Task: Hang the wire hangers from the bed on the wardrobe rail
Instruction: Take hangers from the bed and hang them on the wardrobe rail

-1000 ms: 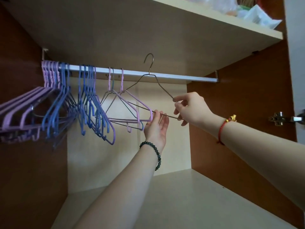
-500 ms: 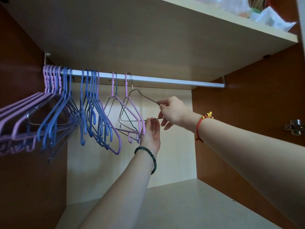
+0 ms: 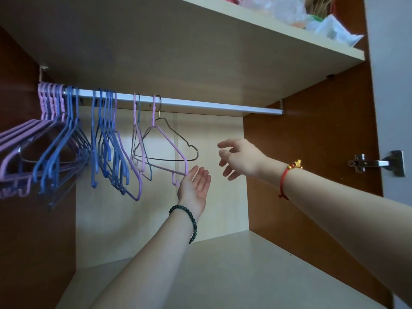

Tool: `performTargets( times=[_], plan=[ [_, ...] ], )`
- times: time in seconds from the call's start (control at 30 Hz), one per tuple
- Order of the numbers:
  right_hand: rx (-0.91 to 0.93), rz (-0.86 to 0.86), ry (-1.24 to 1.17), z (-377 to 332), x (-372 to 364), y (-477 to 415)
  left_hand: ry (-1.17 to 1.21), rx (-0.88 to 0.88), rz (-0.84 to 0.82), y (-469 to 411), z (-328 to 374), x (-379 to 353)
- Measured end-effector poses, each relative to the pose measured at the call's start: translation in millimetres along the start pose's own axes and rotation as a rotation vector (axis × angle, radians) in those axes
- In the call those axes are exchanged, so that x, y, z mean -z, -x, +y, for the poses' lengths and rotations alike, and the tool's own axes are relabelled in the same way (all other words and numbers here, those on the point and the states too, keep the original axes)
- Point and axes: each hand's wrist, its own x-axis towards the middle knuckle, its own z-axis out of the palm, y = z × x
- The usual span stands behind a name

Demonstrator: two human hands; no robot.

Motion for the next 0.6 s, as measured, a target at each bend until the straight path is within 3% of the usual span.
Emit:
performTargets(
  times=[0.37,0.6],
  plan=[
    [-0.098,0.169,0.190,41,116,89,-0.372,0.143,-0.274,72,-89,-65],
    [-0.252,0.322,0.195,68,209,185,-0.471,0.245,-0.452,148,-174,-123]
  ],
)
